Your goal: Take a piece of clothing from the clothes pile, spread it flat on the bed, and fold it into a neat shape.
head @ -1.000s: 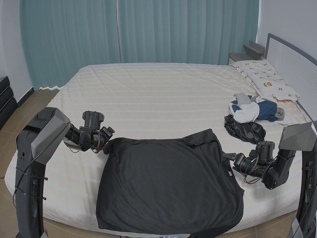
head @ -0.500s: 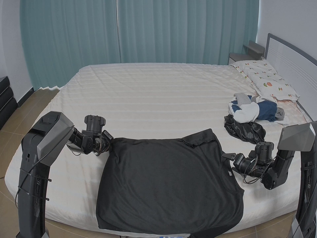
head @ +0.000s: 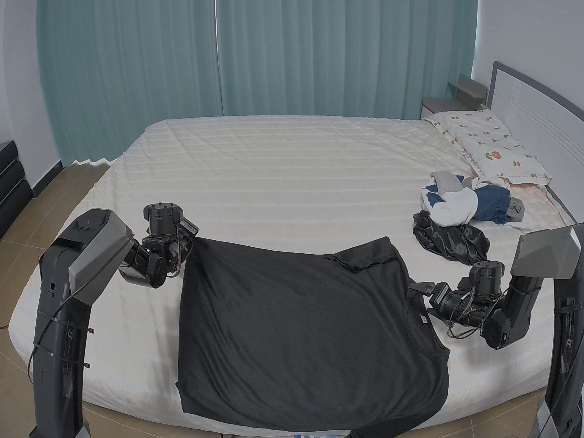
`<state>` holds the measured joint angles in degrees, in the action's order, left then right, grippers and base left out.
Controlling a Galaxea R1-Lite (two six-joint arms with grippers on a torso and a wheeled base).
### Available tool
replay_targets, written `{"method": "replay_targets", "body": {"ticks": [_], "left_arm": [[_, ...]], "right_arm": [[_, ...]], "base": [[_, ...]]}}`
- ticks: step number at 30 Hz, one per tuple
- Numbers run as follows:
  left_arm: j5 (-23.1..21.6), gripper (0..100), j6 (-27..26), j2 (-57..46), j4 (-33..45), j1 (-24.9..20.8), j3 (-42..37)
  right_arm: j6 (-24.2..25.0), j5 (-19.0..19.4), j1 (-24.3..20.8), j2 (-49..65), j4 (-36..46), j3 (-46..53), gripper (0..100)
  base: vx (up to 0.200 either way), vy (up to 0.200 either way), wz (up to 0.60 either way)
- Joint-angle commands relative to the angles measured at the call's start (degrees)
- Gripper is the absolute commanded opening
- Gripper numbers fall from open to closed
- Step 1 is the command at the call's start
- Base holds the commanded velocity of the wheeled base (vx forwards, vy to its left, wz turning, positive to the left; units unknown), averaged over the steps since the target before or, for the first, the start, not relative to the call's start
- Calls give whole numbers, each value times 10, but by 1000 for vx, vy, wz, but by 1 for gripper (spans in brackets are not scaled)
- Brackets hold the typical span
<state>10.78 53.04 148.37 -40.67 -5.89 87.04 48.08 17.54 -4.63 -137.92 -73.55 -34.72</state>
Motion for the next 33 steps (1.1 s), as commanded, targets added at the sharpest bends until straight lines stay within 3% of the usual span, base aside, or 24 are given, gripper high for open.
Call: {"method": "replay_targets", "body": {"ticks": [1,3,4,15,19,21,27,33], "left_arm": [[2,0,-10,17,-5,7,-6],[3,0,-38,24,-6,9,-7],[4,100,-45,26,-7,11,-7],[4,100,-44,30,-50,22,-15],[-5,100,-19,-9,-50,26,-73],[-39,100,16,-48,-52,26,-127],[-120,100,58,-96,-53,33,-202],[-151,100,67,-100,-52,33,-221]], "right_arm": [[0,0,0,-1,-1,0,100],[0,0,0,-2,-1,0,100],[0,0,0,-2,-2,0,100],[2,0,1,-2,-17,-2,100],[9,-1,-6,21,-27,-4,100],[13,-4,-21,32,-15,-32,100],[12,-78,-61,29,119,-160,100],[12,-125,-100,-4,215,-281,100]], "base": [[0,0,0],[0,0,0],[0,0,0],[0,0,0],[0,0,0],[0,0,0],[0,0,0],[0,0,0]]}}
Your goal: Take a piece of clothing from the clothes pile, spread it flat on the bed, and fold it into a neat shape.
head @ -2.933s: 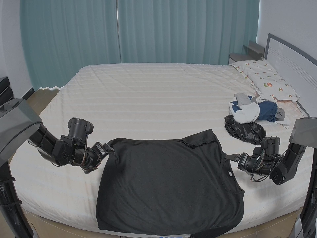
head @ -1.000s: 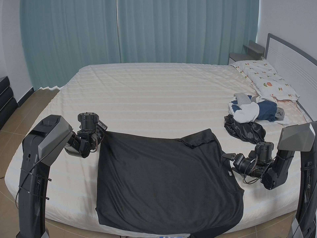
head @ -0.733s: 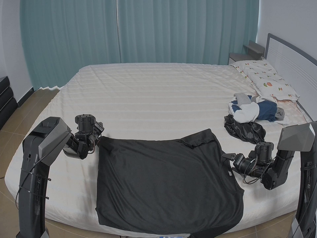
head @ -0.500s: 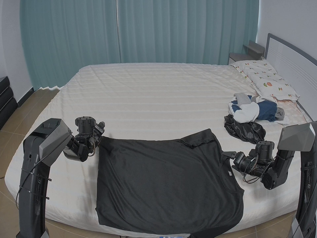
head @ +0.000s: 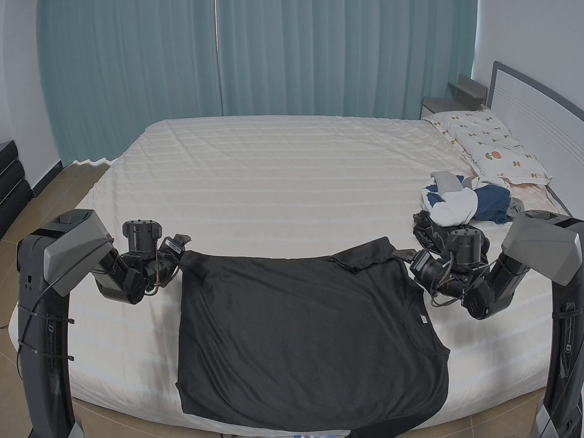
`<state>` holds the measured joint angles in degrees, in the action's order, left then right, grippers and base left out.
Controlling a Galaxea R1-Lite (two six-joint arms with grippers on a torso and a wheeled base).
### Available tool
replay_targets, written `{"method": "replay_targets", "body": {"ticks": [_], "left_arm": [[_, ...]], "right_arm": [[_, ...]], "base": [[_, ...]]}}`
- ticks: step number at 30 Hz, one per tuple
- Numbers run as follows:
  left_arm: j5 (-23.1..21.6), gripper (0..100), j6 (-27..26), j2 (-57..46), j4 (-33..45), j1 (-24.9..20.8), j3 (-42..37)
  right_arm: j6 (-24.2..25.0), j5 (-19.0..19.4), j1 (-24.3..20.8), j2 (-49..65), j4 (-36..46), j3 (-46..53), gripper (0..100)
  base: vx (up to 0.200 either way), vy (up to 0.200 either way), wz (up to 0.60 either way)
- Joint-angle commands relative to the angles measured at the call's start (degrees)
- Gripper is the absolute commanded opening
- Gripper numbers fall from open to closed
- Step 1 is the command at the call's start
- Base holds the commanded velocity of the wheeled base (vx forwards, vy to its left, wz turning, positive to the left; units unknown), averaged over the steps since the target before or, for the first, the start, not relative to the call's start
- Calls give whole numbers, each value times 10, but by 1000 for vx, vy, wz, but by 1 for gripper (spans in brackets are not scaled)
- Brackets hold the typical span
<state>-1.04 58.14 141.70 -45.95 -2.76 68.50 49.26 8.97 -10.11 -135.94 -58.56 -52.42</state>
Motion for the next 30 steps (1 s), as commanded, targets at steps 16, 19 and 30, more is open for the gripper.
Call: {"method": "replay_targets", "body": {"ticks": [16,19,30], "left_arm": [[-35,100,15,-28,2,0,-39],[-34,100,16,-28,2,-1,-39],[-34,100,15,-28,1,-1,-39]], "right_arm": [[0,-57,-71,-144,256,-341,100],[2,-59,-68,-166,289,-399,100],[0,-70,-69,-194,335,-459,100]], "base": [[0,0,0],[0,0,0],[0,0,0]]}}
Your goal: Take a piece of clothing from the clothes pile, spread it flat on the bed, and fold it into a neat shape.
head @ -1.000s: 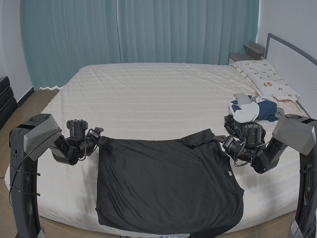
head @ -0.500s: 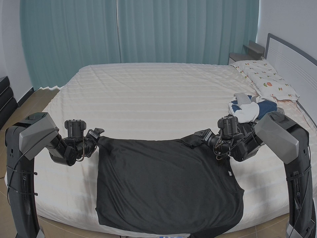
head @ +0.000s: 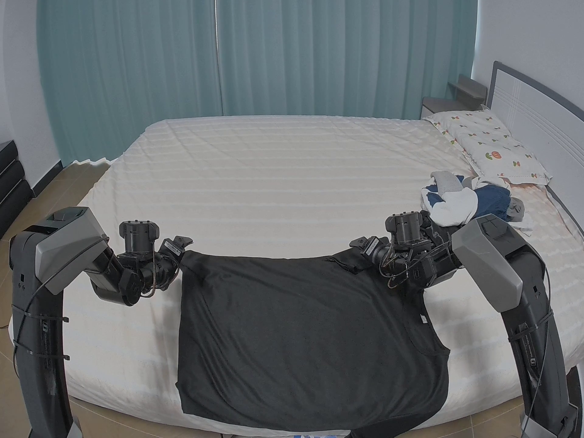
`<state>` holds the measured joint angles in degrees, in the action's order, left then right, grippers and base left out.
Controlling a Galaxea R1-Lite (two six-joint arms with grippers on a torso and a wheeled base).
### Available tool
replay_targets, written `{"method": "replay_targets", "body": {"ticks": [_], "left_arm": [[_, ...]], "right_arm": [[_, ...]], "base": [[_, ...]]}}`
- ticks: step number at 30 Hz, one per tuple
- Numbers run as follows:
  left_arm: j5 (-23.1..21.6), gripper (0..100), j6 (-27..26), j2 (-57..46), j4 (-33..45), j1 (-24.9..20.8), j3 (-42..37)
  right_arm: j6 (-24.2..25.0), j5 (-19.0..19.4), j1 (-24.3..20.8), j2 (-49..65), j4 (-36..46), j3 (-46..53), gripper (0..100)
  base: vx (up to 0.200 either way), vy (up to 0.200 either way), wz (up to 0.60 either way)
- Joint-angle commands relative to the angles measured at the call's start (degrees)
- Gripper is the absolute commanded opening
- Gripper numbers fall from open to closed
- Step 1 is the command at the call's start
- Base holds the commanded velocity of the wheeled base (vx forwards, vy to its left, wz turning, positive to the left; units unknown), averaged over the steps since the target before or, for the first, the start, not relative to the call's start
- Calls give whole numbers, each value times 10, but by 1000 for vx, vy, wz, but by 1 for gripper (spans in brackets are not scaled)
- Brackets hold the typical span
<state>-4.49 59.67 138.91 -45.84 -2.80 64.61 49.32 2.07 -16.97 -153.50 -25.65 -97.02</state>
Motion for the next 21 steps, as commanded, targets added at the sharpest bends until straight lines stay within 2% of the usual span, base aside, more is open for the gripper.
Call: {"method": "replay_targets", "body": {"ticks": [1,11,15,21], "left_arm": [[0,100,0,0,0,0,0],[1,100,0,0,0,-1,0],[1,100,0,-3,0,-1,-3],[3,100,0,-4,0,-1,-5]], "right_arm": [[0,-1,0,-18,8,-16,100],[6,-13,2,-52,2,-88,100],[56,-15,11,-77,-72,-175,100],[41,11,23,-87,-141,-176,100]], "base": [[0,0,0],[0,0,0],[0,0,0],[0,0,0]]}}
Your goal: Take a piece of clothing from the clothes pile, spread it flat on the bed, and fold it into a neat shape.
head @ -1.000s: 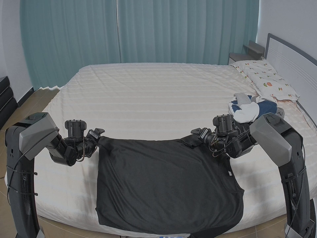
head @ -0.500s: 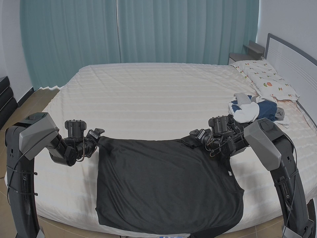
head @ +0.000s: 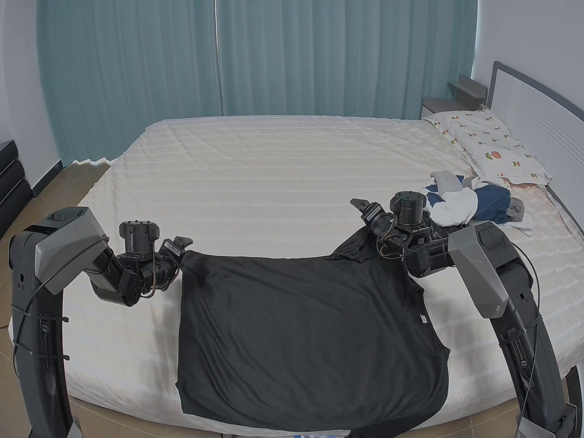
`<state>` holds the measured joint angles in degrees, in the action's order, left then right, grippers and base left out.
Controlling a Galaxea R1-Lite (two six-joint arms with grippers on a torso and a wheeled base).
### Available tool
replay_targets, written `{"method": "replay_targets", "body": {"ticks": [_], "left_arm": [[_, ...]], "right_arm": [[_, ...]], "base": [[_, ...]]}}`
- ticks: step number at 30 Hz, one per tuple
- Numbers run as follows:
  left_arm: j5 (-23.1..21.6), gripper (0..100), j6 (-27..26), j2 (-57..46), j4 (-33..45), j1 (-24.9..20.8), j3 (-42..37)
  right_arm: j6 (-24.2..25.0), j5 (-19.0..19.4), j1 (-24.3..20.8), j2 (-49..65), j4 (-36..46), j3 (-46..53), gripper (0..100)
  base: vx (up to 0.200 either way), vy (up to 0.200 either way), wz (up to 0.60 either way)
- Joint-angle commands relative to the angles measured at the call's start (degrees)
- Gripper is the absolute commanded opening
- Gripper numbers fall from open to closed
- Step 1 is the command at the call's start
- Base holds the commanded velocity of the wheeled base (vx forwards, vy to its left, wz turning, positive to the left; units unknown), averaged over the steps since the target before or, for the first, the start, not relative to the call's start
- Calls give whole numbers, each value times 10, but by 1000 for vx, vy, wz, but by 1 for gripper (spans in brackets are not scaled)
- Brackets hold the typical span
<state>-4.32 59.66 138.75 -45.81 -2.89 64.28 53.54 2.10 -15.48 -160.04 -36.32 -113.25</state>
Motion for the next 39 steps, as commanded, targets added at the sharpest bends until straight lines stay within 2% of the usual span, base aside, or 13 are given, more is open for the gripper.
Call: {"method": "replay_targets", "body": {"ticks": [1,5,6,9,13,14,22,29,39], "left_arm": [[1,100,1,-2,-1,0,-2],[1,100,3,-2,-1,0,-1],[1,100,3,-1,-1,0,-1],[1,100,3,-1,-1,0,-1],[1,100,3,-1,-1,0,-1],[1,100,3,-1,-1,0,-1],[1,100,3,-1,-1,0,-1],[1,100,3,-1,-1,0,-1],[1,100,3,-1,-1,0,-1]], "right_arm": [[-4,12,8,-25,-50,-13,100],[-20,11,8,-33,-64,-13,100],[-56,5,7,-41,-62,-13,100],[-80,-14,8,-34,-57,-13,100],[-82,-19,7,2,-25,30,100],[-82,-18,7,25,-17,67,100],[-83,-7,5,75,-13,174,100],[-81,17,0,83,21,190,100],[-81,29,-24,43,42,166,100]], "base": [[0,0,0],[0,0,0],[0,0,0],[0,0,0],[0,0,0],[0,0,0],[0,0,0],[0,0,0],[0,0,0]]}}
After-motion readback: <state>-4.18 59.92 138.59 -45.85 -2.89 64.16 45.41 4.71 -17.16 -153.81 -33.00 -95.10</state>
